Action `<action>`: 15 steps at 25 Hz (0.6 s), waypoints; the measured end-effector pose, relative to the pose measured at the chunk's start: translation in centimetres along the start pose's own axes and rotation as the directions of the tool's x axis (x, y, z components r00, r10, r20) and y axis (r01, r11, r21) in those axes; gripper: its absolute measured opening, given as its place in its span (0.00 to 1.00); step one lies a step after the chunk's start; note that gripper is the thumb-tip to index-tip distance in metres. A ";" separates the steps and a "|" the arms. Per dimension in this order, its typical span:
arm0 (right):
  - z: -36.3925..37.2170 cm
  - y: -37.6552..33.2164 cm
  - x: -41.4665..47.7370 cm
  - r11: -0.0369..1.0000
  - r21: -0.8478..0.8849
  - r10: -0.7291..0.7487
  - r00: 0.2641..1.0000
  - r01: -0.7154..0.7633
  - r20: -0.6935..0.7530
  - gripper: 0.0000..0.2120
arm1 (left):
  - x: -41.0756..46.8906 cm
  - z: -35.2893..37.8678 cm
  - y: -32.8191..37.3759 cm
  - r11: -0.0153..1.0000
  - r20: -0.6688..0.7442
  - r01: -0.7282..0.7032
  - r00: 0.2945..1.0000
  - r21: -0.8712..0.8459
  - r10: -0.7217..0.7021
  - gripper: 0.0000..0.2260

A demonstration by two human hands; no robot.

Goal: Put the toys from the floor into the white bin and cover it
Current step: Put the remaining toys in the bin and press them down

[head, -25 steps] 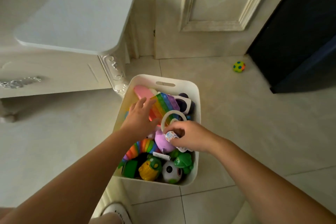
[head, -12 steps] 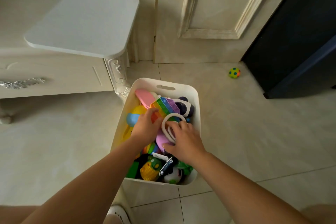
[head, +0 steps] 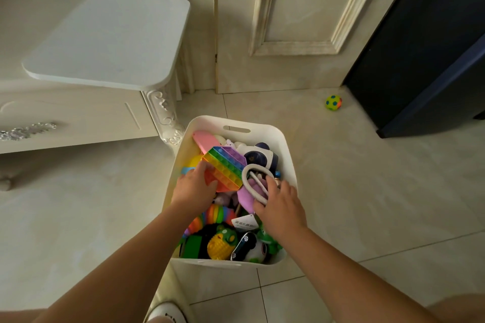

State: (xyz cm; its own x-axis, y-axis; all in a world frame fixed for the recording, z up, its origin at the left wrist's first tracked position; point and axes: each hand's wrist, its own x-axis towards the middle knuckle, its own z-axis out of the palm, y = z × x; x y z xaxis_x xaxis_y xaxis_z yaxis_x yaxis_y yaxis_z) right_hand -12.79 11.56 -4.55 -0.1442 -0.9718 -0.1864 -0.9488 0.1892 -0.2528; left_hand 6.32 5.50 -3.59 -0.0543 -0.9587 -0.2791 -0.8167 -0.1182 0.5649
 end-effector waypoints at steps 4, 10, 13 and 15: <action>-0.4 1.7 0.0 0.998 0.035 0.059 0.998 -0.058 -0.024 0.29 | 0.4 1.1 1.6 0.995 0.025 -0.088 0.996 -0.054 0.090 0.20; -1.0 5.3 0.3 0.980 0.108 0.176 0.983 -0.170 -0.058 0.32 | 1.1 2.9 5.2 0.971 0.185 -0.226 0.954 -0.077 0.237 0.32; -1.4 6.7 -0.3 0.996 0.063 0.055 0.994 -0.061 0.094 0.43 | 0.9 3.3 5.9 0.928 0.052 -0.298 0.954 0.223 0.294 0.31; -1.9 6.5 -0.9 0.996 0.090 -0.014 0.990 0.001 0.144 0.46 | 0.3 3.1 5.4 0.869 -0.035 -0.299 0.940 0.393 0.339 0.31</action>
State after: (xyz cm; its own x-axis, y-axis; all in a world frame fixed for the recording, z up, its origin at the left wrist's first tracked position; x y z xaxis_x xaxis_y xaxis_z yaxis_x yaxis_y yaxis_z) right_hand -19.36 13.36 -4.20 -0.0886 -0.9442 -0.3173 -0.9199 0.1997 -0.3374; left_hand 0.15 5.37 -3.03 -0.3081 -0.9504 -0.0434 -0.9196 0.2859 0.2693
